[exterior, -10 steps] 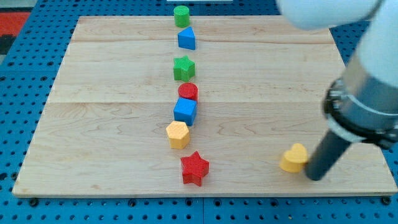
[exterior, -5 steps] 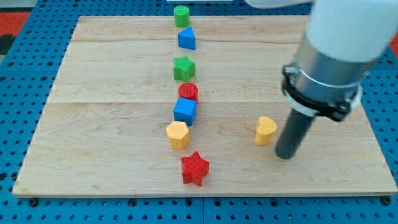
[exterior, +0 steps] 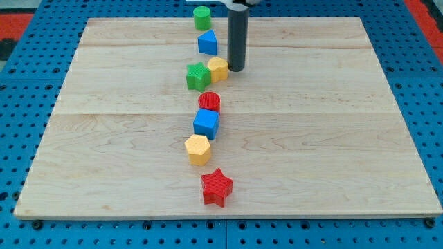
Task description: Move the yellow heart in between the green star and blue triangle
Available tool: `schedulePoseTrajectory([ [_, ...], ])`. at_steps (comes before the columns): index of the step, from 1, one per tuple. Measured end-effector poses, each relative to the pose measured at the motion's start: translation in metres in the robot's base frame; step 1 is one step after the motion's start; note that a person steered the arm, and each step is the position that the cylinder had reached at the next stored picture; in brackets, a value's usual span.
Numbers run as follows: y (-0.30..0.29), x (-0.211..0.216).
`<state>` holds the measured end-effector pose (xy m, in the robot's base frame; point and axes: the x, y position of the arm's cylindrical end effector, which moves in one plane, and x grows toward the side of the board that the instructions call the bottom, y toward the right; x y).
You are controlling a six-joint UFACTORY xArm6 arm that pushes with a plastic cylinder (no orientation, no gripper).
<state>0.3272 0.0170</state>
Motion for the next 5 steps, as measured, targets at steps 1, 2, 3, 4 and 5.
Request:
schedulePoseTrajectory([
  [1, 0.004, 0.009],
  [2, 0.02, 0.035],
  [3, -0.001, 0.03],
  [4, -0.009, 0.006],
  [5, -0.022, -0.013],
])
